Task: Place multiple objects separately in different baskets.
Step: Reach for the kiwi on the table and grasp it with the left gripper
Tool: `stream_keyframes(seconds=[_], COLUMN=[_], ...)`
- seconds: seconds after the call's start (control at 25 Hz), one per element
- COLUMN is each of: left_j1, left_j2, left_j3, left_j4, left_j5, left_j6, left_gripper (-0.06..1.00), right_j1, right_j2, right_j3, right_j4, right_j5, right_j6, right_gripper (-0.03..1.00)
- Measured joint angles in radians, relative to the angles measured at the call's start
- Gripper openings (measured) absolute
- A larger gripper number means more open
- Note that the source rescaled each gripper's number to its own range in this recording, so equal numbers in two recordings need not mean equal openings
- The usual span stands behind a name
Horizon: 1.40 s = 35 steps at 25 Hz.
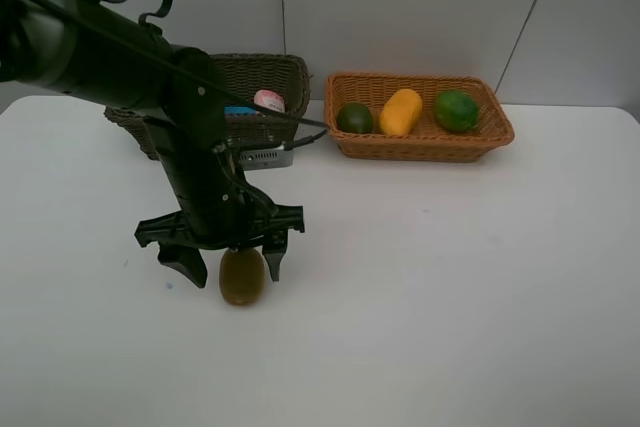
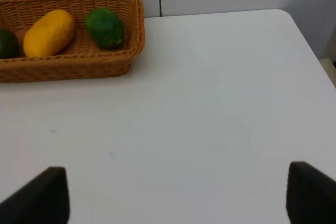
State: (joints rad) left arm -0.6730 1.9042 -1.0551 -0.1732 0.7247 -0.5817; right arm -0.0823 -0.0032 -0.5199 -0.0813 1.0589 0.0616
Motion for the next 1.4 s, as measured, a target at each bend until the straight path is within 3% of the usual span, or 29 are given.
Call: stream_keyframes(seconds=[0.68,1.4], left_j1=[0.000,0.000], left_j2=[0.016,0.033], left_j3=[0.002,0.048], left_j4=[0.012,0.007], left_j5=[-0.010,-0.097], left_j6=[-0.001,-0.001], left_gripper=[1.00,1.00], right_j1=[0.000,0.000], right_j2=[0.000,0.000], right_j3=[0.000,0.000], right_j4=[0.000,0.000], right_j5=[0.000,0.000], right_j6=[0.000,0.000], right_gripper=[1.00,1.00])
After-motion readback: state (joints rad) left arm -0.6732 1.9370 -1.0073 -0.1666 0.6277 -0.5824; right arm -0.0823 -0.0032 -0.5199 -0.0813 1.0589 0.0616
